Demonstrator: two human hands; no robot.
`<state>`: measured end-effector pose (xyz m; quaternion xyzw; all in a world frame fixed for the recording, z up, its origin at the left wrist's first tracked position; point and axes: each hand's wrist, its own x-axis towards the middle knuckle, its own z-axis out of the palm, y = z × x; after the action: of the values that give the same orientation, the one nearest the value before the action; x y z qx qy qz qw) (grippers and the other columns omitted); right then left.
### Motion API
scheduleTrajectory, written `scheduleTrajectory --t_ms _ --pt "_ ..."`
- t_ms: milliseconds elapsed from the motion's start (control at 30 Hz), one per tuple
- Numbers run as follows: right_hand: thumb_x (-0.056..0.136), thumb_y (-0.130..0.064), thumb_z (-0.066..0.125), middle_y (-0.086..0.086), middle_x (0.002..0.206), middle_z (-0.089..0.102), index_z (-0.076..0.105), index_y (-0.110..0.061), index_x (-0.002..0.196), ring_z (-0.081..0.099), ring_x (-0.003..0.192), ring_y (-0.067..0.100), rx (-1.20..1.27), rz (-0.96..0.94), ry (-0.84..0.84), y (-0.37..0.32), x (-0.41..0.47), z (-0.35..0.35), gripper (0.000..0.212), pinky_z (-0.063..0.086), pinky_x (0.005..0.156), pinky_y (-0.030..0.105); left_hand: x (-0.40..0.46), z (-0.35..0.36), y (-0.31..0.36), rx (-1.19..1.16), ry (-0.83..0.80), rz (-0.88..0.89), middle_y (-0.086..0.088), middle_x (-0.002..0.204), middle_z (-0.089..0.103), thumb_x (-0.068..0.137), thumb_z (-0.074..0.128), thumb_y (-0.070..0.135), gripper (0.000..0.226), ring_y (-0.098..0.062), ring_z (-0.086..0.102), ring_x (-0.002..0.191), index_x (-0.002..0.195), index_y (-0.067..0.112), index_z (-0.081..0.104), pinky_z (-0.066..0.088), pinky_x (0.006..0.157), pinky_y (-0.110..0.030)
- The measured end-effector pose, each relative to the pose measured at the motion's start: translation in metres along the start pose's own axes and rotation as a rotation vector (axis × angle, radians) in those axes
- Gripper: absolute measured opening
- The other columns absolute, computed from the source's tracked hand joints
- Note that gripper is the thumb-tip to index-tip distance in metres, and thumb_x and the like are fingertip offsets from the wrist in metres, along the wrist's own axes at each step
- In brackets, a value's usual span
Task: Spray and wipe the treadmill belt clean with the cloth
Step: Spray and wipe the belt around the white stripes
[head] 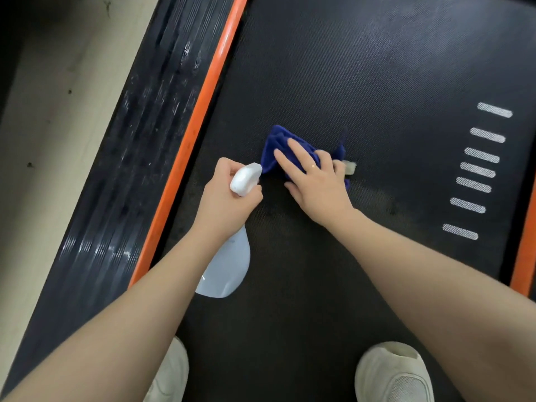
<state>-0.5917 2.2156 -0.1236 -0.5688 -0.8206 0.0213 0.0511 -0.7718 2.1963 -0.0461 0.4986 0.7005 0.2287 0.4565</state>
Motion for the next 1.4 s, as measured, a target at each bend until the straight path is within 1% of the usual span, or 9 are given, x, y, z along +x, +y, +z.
scheduleTrajectory --t_ms 133,233,433,567,667,867,1067,1267,1400 --pt "0.085 -0.033 0.052 0.014 0.133 0.051 0.057 -0.02 0.126 0.052 0.09 0.036 0.037 -0.091 0.015 -0.001 -0.017 -0.002 0.043 0.044 0.07 0.04 0.001 0.0 0.001 -0.007 0.005 -0.016 -0.002 0.1 0.064 0.083 0.065 0.014 0.024 -0.014 0.06 0.091 0.102 0.014 0.05 0.048 0.074 -0.03" --pt "0.091 -0.036 0.041 0.013 0.126 0.047 0.047 -0.019 0.133 0.053 0.083 0.032 0.018 -0.21 0.013 0.003 -0.052 -0.003 0.045 0.043 0.066 0.038 0.001 -0.002 0.0 -0.022 0.004 -0.025 -0.002 0.101 0.065 0.083 0.064 0.013 0.023 -0.015 0.061 0.093 0.101 0.014 0.05 0.049 0.076 -0.031" --pt "0.087 -0.033 0.043 0.013 0.121 0.057 0.046 -0.014 0.138 0.053 0.078 0.032 -0.121 0.067 0.061 -0.005 0.023 0.003 0.055 0.042 0.061 0.035 0.0 0.0 -0.001 0.006 0.015 0.03 0.004 0.095 0.063 0.082 0.065 0.013 0.023 -0.008 0.059 0.085 0.1 0.016 0.051 0.044 0.063 -0.015" --pt "0.083 -0.033 0.054 0.016 0.116 0.054 0.047 -0.011 0.136 0.053 0.078 0.033 0.046 -0.123 -0.039 -0.012 -0.056 -0.005 0.058 0.044 0.063 0.037 0.0 -0.004 0.003 -0.002 -0.026 0.011 0.005 0.093 0.063 0.082 0.065 0.013 0.021 -0.007 0.058 0.081 0.097 0.015 0.051 0.043 0.061 -0.016" --pt "0.083 -0.035 0.045 0.015 0.107 0.055 0.051 -0.014 0.131 0.054 0.074 0.033 0.094 -0.203 -0.087 0.0 -0.048 -0.01 0.053 0.043 0.059 0.036 0.001 -0.001 0.004 0.025 -0.044 0.005 0.001 0.09 0.062 0.083 0.065 0.015 0.02 -0.005 0.054 0.073 0.095 0.014 0.05 0.039 0.056 -0.012" --pt "0.086 -0.037 0.053 0.021 0.118 0.051 0.044 -0.014 0.138 0.055 0.09 0.036 0.028 0.178 -0.152 0.0 0.034 -0.016 0.058 0.044 0.072 0.041 0.001 0.007 0.004 0.049 -0.061 0.017 0.001 0.09 0.062 0.082 0.067 0.015 0.022 -0.006 0.056 0.074 0.097 0.015 0.051 0.04 0.056 -0.013" --pt "0.068 -0.038 0.075 0.014 0.099 0.058 0.057 -0.02 0.128 0.057 0.069 0.029 0.12 -0.297 -0.285 0.004 -0.042 -0.022 0.065 0.044 0.057 0.033 0.002 0.008 0.009 0.082 -0.076 -0.017 -0.001 0.088 0.064 0.082 0.066 0.015 0.02 -0.006 0.056 0.071 0.094 0.014 0.05 0.039 0.054 -0.013" --pt "0.092 -0.041 0.047 0.013 0.131 0.037 0.024 -0.029 0.147 0.048 0.106 0.031 -0.01 0.168 -0.297 0.039 0.009 -0.032 0.06 0.042 0.081 0.04 -0.004 0.007 0.01 0.083 -0.077 0.012 0.004 0.091 0.063 0.083 0.066 0.014 0.021 -0.005 0.058 0.077 0.097 0.016 0.05 0.041 0.057 -0.01" --pt "0.064 -0.036 0.079 0.016 0.1 0.056 0.057 -0.018 0.127 0.057 0.071 0.031 0.154 -0.056 -0.238 0.005 -0.056 -0.027 0.069 0.046 0.056 0.033 -0.006 0.01 0.014 0.11 -0.096 -0.015 0.003 0.089 0.063 0.083 0.065 0.016 0.021 -0.009 0.059 0.078 0.097 0.018 0.049 0.042 0.06 -0.019"
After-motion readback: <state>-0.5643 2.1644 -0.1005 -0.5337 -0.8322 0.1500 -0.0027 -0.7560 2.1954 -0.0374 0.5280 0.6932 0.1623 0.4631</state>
